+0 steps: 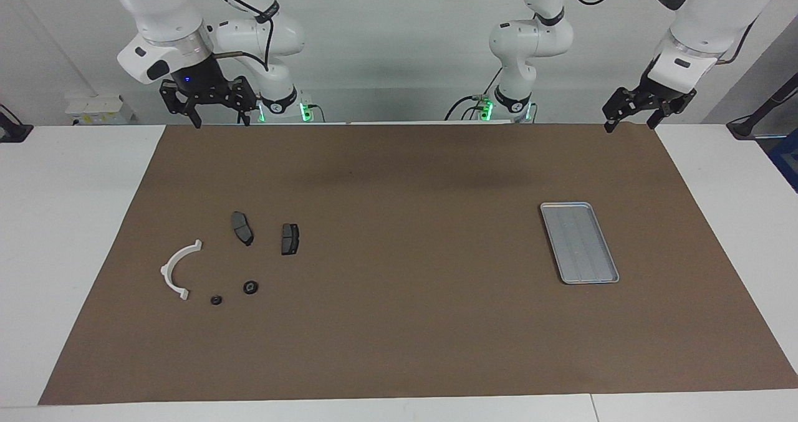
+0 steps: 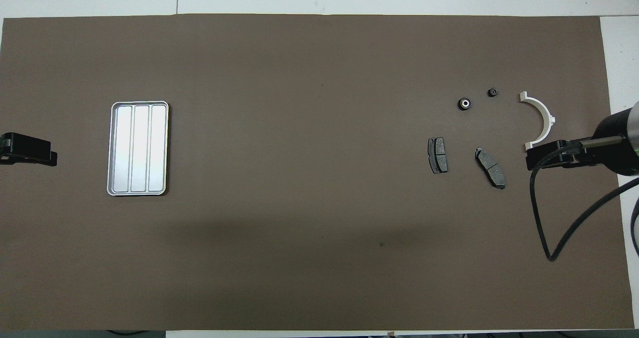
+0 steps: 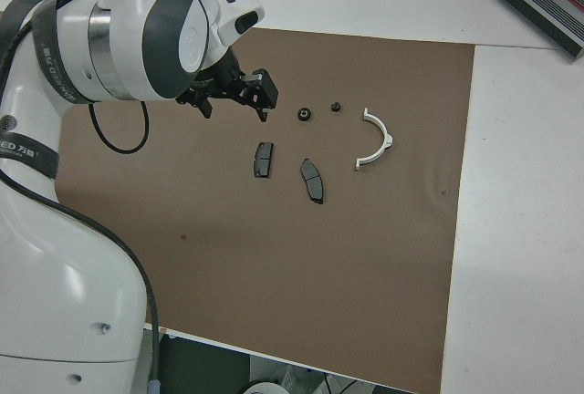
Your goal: Place bearing gear from tray to pile
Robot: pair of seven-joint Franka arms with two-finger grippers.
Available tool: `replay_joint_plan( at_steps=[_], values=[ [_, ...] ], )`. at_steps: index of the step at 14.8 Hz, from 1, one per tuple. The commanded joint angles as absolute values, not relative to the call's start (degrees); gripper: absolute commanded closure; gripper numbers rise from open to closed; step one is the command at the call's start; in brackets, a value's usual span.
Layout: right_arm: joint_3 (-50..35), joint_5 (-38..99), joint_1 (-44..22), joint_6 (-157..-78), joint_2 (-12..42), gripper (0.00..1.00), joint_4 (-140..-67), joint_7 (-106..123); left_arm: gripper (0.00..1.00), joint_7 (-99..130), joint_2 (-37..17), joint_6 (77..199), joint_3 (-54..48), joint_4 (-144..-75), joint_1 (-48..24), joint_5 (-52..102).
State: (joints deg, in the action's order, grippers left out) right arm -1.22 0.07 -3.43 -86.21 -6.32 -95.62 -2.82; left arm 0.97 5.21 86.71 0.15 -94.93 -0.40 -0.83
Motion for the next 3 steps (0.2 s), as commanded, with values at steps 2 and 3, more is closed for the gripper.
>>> replay_joint_plan(
  at_steps=[2, 3],
  values=[
    [-1.41, 1.14, -3.08, -86.22, -6.86, 0.00, -95.80, -3.87, 0.00, 1.58, 5.71, 86.48, 0.44, -94.92, -0.79, -0.79],
    [-1.41, 1.14, -3.08, -86.22, -6.86, 0.00, -95.80, -3.87, 0.00, 1.58, 5.71, 86.48, 0.35, -94.92, -0.79, -0.79]
  ],
)
